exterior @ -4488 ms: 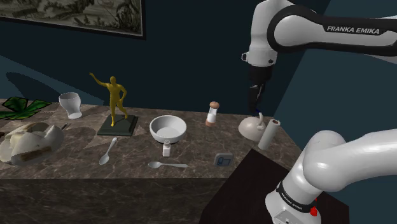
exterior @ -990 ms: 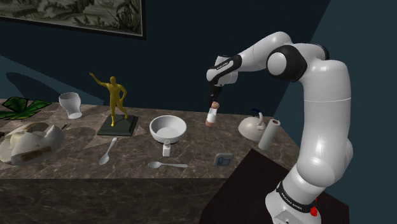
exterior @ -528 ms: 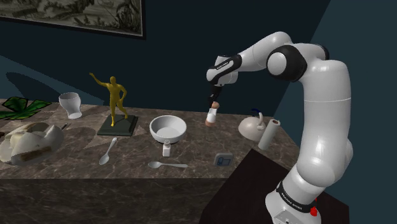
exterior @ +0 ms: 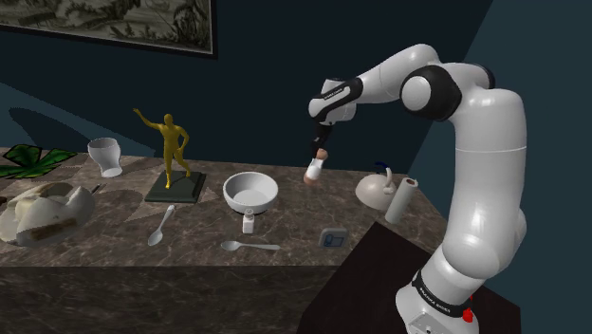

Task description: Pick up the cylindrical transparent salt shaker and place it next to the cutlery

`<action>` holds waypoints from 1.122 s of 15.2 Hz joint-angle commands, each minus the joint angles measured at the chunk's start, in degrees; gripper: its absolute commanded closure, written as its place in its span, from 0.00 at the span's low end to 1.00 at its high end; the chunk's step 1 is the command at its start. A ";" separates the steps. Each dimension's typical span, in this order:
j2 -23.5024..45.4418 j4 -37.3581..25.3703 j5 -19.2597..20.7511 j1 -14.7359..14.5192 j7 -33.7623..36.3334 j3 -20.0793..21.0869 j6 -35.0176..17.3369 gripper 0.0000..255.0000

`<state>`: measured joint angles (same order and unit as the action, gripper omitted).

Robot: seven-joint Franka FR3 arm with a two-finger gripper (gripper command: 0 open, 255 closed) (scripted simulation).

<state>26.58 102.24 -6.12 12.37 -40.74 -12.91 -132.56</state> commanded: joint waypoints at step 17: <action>-6.23 -5.24 1.90 -0.64 1.10 -0.94 11.34 1.00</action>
<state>20.72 97.33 -4.34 11.79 -39.75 -13.81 -121.90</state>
